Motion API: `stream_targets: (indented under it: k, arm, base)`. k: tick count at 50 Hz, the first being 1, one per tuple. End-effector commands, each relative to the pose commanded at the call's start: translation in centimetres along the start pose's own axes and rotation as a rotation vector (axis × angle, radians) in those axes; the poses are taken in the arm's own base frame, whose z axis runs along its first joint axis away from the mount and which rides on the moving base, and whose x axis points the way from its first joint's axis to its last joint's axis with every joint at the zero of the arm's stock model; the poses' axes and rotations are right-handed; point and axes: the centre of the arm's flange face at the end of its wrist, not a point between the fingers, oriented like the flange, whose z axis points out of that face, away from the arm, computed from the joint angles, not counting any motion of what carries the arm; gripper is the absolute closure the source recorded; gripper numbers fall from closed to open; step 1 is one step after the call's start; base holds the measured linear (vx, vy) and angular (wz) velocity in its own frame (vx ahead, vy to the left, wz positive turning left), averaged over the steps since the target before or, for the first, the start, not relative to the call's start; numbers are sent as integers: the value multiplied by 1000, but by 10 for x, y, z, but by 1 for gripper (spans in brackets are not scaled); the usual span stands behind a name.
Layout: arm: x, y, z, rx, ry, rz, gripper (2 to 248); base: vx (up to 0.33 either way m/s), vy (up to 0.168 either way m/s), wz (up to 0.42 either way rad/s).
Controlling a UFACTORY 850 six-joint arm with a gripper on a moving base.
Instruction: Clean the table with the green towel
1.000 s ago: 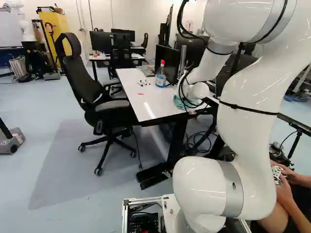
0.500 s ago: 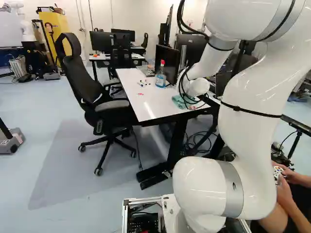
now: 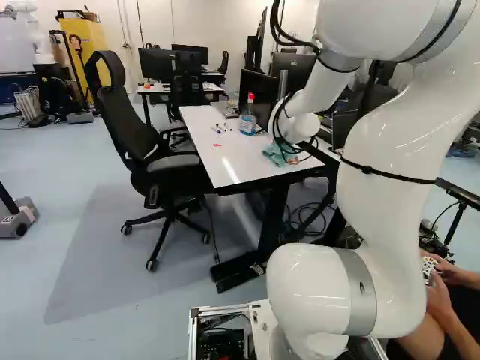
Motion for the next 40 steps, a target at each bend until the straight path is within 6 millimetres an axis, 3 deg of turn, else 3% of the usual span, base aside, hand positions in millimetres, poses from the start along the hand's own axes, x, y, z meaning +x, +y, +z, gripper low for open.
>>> stream_targets:
  k: [40]
  arm:
    - [32, -38, -14, 58, -62, -43, 211]
  base:
    - [0, 0, 0]
